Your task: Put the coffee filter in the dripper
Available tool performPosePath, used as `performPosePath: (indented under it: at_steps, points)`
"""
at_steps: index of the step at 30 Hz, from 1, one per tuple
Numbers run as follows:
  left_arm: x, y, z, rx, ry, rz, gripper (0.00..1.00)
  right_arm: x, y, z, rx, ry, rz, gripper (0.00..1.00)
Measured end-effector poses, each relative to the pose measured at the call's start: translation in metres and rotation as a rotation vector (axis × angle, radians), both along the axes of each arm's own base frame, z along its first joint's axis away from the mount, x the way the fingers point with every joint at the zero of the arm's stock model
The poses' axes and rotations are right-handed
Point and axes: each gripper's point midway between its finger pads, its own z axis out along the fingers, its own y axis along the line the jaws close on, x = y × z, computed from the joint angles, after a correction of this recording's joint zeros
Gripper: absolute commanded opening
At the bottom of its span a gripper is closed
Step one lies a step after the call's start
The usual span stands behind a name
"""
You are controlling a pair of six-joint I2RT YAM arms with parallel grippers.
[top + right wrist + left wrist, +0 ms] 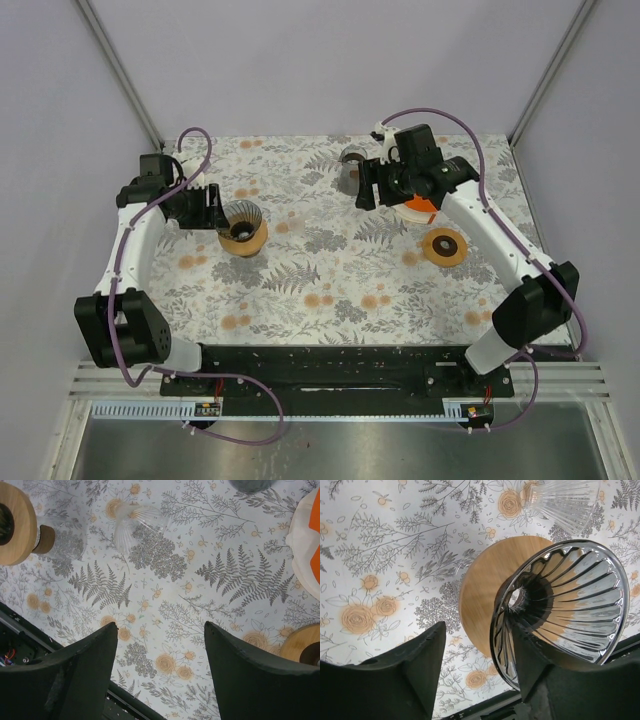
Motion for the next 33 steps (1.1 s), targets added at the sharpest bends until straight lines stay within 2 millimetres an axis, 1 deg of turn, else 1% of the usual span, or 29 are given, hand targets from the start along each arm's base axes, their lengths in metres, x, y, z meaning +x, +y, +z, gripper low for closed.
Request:
performPosePath:
  at_steps: [1,2,5,6,9,11,15,16,18,20,23,24,26,27,28,30,33]
  points:
    - [0.000,0.002,0.000,0.002,0.002,0.001,0.73,0.003,-0.001,-0.003,0.000,0.005,-0.007,0.78]
    - [-0.001,0.003,0.000,0.002,0.002,0.005,0.76,0.007,-0.001,-0.005,0.002,0.009,-0.017,0.78]
    - [0.002,0.007,0.005,0.004,-0.012,0.018,0.85,0.025,-0.005,-0.009,0.017,0.007,-0.058,0.77]
    - [0.003,0.008,0.007,0.005,-0.020,0.019,0.85,0.035,-0.008,-0.009,0.025,0.000,-0.078,0.76]
    - [0.004,0.009,0.018,0.009,-0.056,0.028,0.87,0.067,-0.014,-0.008,0.040,-0.030,-0.145,0.72]
    - [0.003,0.010,0.028,0.017,-0.090,0.033,0.88,0.093,-0.017,-0.006,0.047,-0.058,-0.191,0.69]
    - [0.003,0.012,0.053,0.037,-0.186,0.049,0.89,0.146,-0.019,-0.010,0.057,-0.097,-0.271,0.66]
    - [0.000,0.012,0.064,0.042,-0.227,0.053,0.90,0.156,-0.018,-0.013,0.060,-0.101,-0.282,0.66]
    - [-0.002,0.011,0.084,0.044,-0.305,0.062,0.90,0.180,-0.017,-0.022,0.063,-0.100,-0.302,0.65]
    - [-0.005,0.010,0.103,0.046,-0.381,0.066,0.90,0.199,-0.017,-0.036,0.056,-0.091,-0.317,0.65]
    - [-0.009,0.009,0.122,0.046,-0.455,0.073,0.90,0.226,-0.016,-0.062,0.030,-0.070,-0.341,0.64]
    - [-0.009,0.009,0.125,0.045,-0.468,0.076,0.90,0.233,-0.015,-0.070,0.022,-0.063,-0.346,0.63]
    - [-0.008,0.009,0.126,0.043,-0.477,0.079,0.90,0.244,-0.013,-0.085,0.009,-0.050,-0.353,0.57]
    - [-0.007,0.009,0.124,0.042,-0.473,0.079,0.90,0.248,-0.012,-0.094,0.002,-0.038,-0.354,0.54]
    - [-0.007,0.009,0.120,0.041,-0.464,0.079,0.90,0.250,-0.012,-0.101,-0.005,-0.028,-0.354,0.53]
    - [-0.007,0.009,0.115,0.039,-0.450,0.081,0.90,0.248,-0.013,-0.112,-0.019,-0.004,-0.356,0.46]
    - [-0.008,0.009,0.111,0.037,-0.441,0.082,0.90,0.244,-0.014,-0.121,-0.035,0.023,-0.354,0.28]
